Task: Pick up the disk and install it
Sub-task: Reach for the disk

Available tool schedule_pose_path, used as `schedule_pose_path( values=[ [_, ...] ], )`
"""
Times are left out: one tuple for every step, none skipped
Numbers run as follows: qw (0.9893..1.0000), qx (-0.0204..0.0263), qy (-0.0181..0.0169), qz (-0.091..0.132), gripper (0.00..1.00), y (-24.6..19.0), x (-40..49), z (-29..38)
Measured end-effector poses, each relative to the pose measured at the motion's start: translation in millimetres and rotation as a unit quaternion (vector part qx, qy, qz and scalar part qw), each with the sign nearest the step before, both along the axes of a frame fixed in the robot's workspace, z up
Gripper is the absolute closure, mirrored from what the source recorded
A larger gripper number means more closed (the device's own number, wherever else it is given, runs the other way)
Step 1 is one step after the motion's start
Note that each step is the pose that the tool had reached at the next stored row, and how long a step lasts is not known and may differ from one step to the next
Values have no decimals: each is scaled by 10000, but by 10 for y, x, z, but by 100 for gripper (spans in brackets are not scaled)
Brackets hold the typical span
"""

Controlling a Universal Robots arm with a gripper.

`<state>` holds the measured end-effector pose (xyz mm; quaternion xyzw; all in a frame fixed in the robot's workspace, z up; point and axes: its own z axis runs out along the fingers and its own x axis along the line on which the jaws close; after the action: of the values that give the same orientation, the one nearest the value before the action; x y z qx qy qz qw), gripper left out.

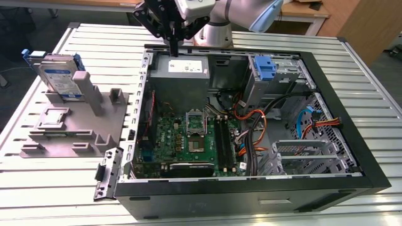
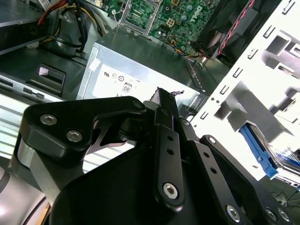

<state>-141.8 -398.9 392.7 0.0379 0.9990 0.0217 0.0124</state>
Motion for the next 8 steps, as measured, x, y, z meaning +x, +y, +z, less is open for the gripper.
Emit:
schedule_pose_path(
  values=[
    [10000, 0, 1, 0, 90, 0, -1, 0],
    [10000, 0, 2, 0, 90, 0, -2, 0],
    [10000, -1, 4, 0, 90, 0, -3, 0],
    [10000, 0, 5, 0, 90, 0, -5, 0],
    [10000, 0, 6, 0, 90, 0, -6, -1],
    [10000, 0, 7, 0, 90, 0, -7, -1],
    [10000, -1, 8, 0, 90, 0, -8, -1],
    [10000, 0, 8, 0, 90, 0, -10, -1]
  ],
)
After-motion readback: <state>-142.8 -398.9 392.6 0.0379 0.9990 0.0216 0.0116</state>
